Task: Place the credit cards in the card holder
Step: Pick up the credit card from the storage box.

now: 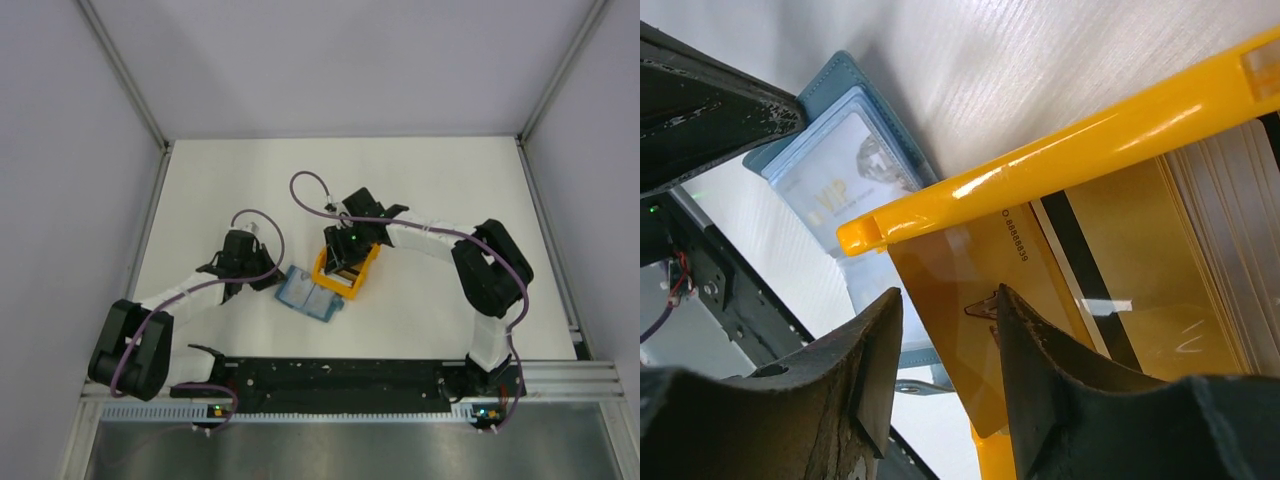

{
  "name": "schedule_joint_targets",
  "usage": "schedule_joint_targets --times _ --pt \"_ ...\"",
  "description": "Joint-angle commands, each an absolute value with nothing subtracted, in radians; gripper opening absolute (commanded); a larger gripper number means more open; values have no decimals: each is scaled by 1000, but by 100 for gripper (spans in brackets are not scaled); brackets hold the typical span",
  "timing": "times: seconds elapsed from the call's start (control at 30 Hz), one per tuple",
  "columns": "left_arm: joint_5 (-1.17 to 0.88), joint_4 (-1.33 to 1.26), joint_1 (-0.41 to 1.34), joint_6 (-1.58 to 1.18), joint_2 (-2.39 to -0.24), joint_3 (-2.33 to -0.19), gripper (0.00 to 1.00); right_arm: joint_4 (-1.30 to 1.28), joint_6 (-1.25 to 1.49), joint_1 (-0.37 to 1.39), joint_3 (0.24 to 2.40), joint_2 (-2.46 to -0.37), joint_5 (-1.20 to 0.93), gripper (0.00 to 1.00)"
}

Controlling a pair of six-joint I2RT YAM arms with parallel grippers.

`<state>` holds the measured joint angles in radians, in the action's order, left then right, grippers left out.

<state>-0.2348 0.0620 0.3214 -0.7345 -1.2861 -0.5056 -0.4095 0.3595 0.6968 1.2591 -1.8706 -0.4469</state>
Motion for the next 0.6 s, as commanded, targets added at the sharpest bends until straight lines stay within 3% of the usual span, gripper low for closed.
schedule_joint_targets --times 0.0,0.43,0.57 --pt "-238 15 314 -744 -1298 -518 0 -405 357 695 1295 -1841 -531 42" --pt "-245 9 314 -746 -1307 -520 0 -408 361 695 1281 -1836 -534 29" --pt "-244 9 314 -747 -1305 -522 0 -407 362 689 1289 -1838 -541 14"
